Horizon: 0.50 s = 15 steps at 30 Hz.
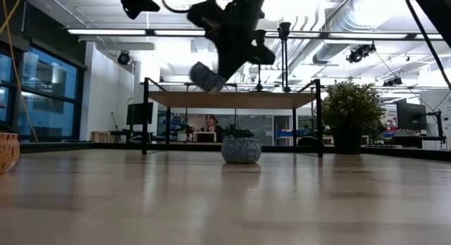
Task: Pick & Place candle stick holders
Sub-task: Put the blue scented candle on the shelf
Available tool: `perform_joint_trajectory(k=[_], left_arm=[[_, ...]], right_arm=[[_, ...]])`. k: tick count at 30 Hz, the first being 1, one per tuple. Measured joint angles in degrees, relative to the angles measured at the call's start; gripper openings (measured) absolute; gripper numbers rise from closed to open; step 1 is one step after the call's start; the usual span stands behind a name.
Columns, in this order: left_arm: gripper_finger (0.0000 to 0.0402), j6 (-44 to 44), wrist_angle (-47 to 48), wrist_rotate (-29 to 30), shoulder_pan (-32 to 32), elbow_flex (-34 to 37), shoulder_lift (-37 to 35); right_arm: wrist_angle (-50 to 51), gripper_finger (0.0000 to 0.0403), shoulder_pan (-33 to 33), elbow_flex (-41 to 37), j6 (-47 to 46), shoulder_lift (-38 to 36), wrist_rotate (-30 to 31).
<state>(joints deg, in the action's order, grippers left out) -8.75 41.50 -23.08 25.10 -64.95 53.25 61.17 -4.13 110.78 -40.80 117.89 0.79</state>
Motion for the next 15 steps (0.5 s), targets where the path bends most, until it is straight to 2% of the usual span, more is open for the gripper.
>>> perform_joint_trajectory(k=[5, 10, 15], left_arm=[[0.0216, -0.1, 5.0, -0.6, 0.0, 0.0, 0.5], [0.0217, 0.1, 3.8, -4.2, 0.0, 0.0, 1.3], [0.0259, 0.2, 1.5, -6.7, 0.0, 0.0, 3.2]], right_arm=[[-1.5, 0.0, 0.9, 0.0, 0.6, -0.1, -0.4], [-1.1, 0.0, 0.6, 0.2, 3.1, -2.3, -0.2], [-3.8, 0.0, 0.4, 0.3, 6.3, -4.6, 0.7]])
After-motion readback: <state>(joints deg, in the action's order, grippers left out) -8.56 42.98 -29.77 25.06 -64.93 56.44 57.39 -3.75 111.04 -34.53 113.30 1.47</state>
